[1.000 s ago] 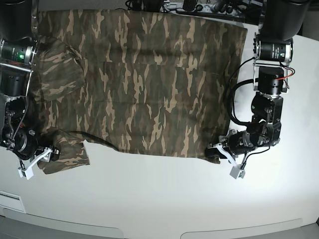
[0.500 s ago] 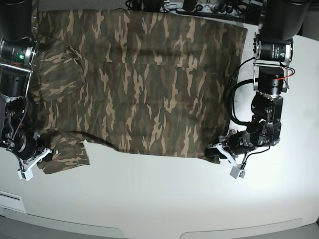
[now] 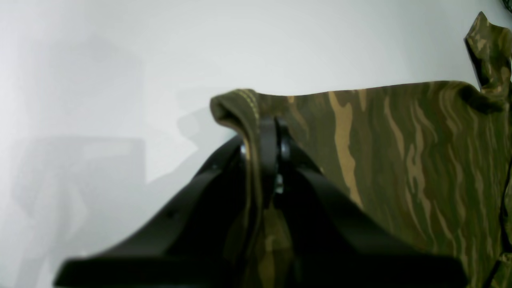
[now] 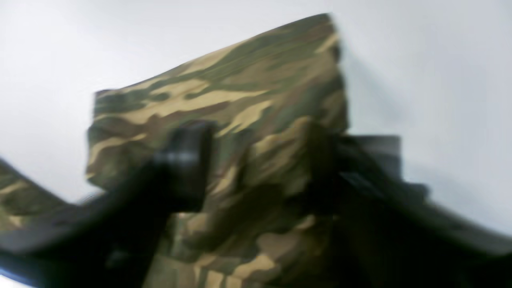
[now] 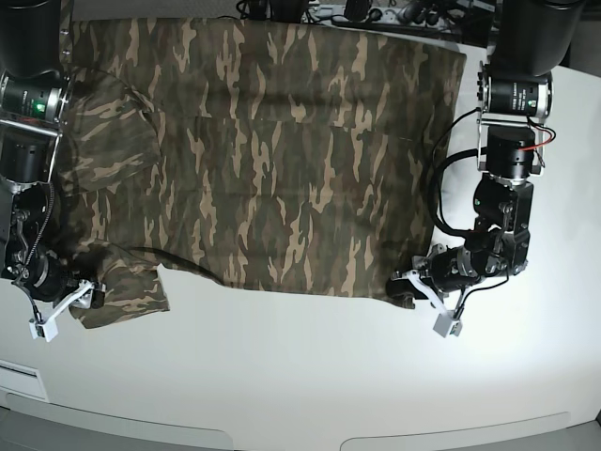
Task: Fold the T-shirt properly
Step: 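Lift the hem corners with both grippers and fold toward the collar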
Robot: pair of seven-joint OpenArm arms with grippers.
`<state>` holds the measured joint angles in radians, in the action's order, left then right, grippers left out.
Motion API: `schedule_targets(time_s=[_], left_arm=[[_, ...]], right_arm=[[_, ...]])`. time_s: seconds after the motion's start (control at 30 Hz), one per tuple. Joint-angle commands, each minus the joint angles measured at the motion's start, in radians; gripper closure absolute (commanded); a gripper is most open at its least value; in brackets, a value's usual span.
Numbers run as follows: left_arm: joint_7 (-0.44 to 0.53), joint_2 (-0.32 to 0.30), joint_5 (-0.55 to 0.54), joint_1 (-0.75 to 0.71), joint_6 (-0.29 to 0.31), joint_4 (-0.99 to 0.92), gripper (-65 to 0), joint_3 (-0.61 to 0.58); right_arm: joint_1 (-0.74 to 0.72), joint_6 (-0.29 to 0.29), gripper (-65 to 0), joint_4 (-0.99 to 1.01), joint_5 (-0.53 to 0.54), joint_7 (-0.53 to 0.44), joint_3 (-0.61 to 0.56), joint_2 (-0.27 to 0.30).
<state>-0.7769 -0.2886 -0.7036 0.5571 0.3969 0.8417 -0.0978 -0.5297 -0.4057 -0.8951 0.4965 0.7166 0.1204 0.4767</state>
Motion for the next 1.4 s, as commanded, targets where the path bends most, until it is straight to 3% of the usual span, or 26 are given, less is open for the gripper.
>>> schedule_targets(time_s=[0.0, 0.2, 0.37, 0.5, 0.63, 0.7, 0.87, 1.03, 1.23, 1.37], left_arm=[[-0.04, -0.013, 0.056, 0.005, -0.031, -0.003, 0.0, -0.003], [-0.04, -0.013, 0.056, 0.005, -0.031, -0.003, 0.0, -0.003], [-0.04, -0.013, 0.056, 0.005, -0.031, -0.003, 0.0, -0.003], [-0.04, -0.013, 0.056, 0.005, -0.031, -0.003, 0.0, -0.003], [-0.04, -0.013, 0.056, 0.005, -0.031, -0.003, 0.0, -0.003], [-0.04, -0.013, 0.056, 0.005, -0.031, -0.003, 0.0, -0.003], [-0.04, -0.013, 0.056, 0.005, -0.031, -0.003, 0.0, -0.003], [-0.036, -0.014, 0.057, 0.006, -0.029, -0.003, 0.0, -0.003], [0.014, -0.016, 0.057, 0.027, 0.031, -0.002, 0.0, -0.003], [0.014, -0.019, 0.062, 0.075, 0.038, -0.002, 0.0, -0.003]], right_arm=[[-0.033, 0.016, -45.9, -0.015, -0.002, -0.031, 0.006, 0.019], [-0.03, 0.072, -45.5, -0.013, -0.036, -0.056, 0.005, 0.0], [-0.028, 0.107, -38.4, -0.013, -0.082, -0.082, 0.005, -0.02], [-0.028, 0.107, -25.1, -0.013, -0.082, -0.093, 0.005, -0.023], [-0.028, 0.107, 0.0, -0.013, -0.082, -0.093, 0.005, -0.022], [-0.029, 0.106, 0.0, -0.013, -0.082, -0.092, 0.005, -0.022], [-0.043, 0.001, 0.0, -0.014, -0.056, -0.079, 0.005, -0.021], [-0.049, -0.14, 0.0, -0.027, 0.064, -0.01, 0.005, 0.004], [-0.047, -0.287, 0.0, -0.062, 0.24, 0.095, 0.005, 0.062], [-0.04, -0.292, 0.0, -0.081, 0.345, 0.159, 0.005, 0.117]])
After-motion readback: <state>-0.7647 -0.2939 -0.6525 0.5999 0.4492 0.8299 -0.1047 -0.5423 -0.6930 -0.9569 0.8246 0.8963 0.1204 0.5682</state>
